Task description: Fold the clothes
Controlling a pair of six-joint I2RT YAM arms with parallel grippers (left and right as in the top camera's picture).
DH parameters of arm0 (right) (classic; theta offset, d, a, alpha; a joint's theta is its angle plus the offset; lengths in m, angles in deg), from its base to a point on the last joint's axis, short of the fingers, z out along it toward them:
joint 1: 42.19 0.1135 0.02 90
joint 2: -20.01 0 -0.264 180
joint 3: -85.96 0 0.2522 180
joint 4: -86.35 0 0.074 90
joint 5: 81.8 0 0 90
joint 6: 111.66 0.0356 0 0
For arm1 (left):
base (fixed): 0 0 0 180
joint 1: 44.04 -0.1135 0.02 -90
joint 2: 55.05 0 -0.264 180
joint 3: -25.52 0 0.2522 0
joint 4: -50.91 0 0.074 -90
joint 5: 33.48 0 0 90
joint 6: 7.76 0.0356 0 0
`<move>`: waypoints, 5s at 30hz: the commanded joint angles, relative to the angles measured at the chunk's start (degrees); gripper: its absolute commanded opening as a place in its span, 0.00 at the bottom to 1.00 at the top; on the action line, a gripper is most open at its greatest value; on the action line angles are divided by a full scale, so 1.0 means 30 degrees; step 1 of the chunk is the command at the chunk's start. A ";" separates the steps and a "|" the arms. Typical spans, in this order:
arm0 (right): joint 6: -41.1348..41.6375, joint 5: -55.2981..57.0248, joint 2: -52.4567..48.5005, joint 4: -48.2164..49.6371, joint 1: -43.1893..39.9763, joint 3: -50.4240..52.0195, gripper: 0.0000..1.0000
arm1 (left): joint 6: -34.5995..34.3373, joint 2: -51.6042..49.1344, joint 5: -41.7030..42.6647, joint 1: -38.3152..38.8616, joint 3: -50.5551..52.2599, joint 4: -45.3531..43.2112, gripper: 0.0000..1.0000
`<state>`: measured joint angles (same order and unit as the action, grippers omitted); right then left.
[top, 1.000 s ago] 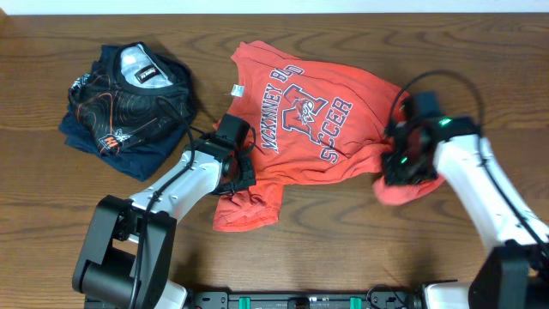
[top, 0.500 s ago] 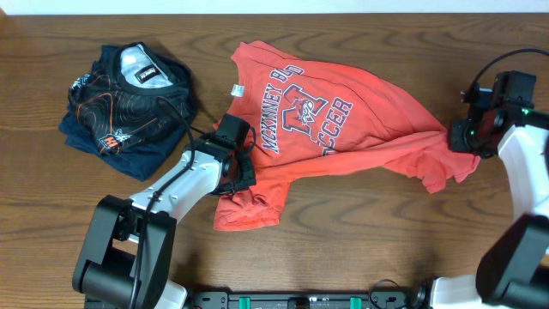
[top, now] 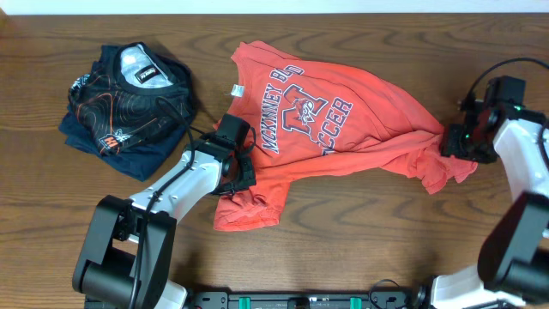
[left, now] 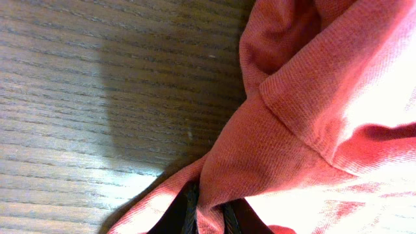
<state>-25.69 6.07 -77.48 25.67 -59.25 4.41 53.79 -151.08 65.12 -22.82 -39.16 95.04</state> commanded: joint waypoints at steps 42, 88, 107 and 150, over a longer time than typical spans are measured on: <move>-0.1246 0.0131 0.0270 0.2361 0.2215 0.1974 0.30 | 0.0124 -0.0109 -0.0175 -0.0080 0.0153 0.0066 0.15; 0.0729 0.0408 0.1625 0.3264 0.1785 0.2878 0.01 | 0.0124 -0.0109 -0.0175 -0.0080 0.0153 0.0066 0.15; 0.2018 0.4073 0.7468 -0.1231 -0.0095 0.1486 0.01 | 0.1763 0.0474 0.0015 -0.2062 -0.1253 0.0393 0.41; 0.4306 0.5916 0.7235 -0.0721 -0.2922 0.1494 0.01 | 0.1537 0.0430 0.3402 0.0656 0.1064 0.3628 0.06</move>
<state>-12.07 23.99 -55.56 23.33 -67.76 9.77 58.47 -150.62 76.44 -20.90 -37.10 104.35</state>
